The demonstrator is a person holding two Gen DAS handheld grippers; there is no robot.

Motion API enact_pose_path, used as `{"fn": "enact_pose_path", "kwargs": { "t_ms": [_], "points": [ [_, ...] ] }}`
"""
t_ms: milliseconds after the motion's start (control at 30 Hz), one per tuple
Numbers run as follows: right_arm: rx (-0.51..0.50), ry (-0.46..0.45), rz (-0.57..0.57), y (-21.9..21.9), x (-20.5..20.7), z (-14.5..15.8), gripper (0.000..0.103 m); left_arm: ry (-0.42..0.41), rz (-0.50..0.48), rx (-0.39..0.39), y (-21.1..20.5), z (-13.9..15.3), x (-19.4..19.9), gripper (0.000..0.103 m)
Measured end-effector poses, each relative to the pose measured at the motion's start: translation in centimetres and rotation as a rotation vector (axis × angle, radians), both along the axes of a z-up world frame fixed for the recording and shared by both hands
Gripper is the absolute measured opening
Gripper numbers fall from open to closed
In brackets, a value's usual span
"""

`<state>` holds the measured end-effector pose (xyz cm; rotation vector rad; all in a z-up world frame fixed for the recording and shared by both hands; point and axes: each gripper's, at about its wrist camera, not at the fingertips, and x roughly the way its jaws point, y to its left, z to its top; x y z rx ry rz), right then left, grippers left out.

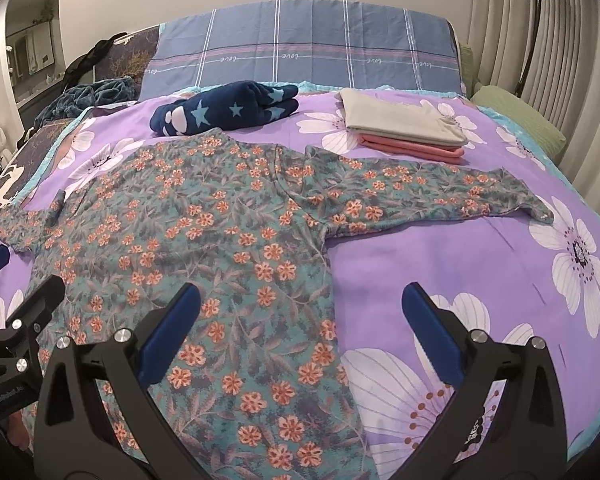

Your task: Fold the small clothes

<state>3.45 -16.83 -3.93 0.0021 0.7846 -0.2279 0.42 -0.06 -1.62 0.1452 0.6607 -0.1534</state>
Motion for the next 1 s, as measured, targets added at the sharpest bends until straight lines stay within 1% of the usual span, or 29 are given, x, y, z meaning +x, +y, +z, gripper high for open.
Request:
{"fn": "enact_pose_path", "kwargs": {
  "t_ms": [700,1000],
  "points": [
    [-0.007,0.045,0.02,0.8,0.3,-1.3,0.101,0.012,0.018,0.001,0.8,-0.7,0.1,0.102],
    [-0.011,0.063,0.026,1.2,0.3,-1.8,0.101,0.028,0.069,0.023,1.6,-1.1,0.3,0.102]
  ]
}}
